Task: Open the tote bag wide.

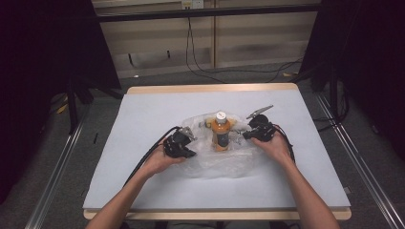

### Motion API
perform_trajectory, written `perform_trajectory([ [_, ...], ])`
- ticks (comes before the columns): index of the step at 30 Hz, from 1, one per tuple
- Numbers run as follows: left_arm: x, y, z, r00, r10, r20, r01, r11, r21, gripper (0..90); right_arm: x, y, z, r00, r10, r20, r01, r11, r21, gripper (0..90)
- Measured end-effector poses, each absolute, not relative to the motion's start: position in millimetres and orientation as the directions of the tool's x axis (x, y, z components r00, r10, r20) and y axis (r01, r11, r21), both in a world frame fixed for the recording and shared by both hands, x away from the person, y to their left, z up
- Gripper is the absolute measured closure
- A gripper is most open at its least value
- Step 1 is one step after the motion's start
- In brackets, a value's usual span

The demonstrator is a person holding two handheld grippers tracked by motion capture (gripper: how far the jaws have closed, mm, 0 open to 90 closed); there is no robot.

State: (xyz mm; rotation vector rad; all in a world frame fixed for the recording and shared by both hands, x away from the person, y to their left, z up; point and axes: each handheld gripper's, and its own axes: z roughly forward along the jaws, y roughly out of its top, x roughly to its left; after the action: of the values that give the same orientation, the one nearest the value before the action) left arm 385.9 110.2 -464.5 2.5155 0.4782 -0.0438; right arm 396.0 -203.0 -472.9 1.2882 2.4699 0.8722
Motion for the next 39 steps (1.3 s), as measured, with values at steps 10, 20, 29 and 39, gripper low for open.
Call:
perform_trajectory([
  [10, 387.4, 117.8, -469.3, 0.921, 0.361, -0.143, 0.370, -0.706, 0.604, 90.0, 392.7, -200.3, -468.5, -0.597, 0.796, 0.102, 0.640, 0.396, 0.659, 90.0],
  [20, 374.9, 130.5, -450.5, 0.913, 0.359, -0.192, 0.374, -0.552, 0.746, 90.0, 365.8, -205.2, -439.0, -0.647, 0.749, 0.142, 0.553, 0.332, 0.764, 90.0],
  [29, 353.3, 149.0, -436.0, 0.907, 0.377, -0.189, 0.345, -0.406, 0.846, 77.9, 334.4, -225.2, -423.7, -0.639, 0.749, 0.172, 0.486, 0.221, 0.845, 70.7],
  [39, 333.4, 170.3, -431.3, 0.870, 0.461, -0.174, 0.341, -0.307, 0.889, 38.1, 298.6, -232.5, -415.2, -0.608, 0.784, 0.122, 0.417, 0.184, 0.890, 21.3],
])
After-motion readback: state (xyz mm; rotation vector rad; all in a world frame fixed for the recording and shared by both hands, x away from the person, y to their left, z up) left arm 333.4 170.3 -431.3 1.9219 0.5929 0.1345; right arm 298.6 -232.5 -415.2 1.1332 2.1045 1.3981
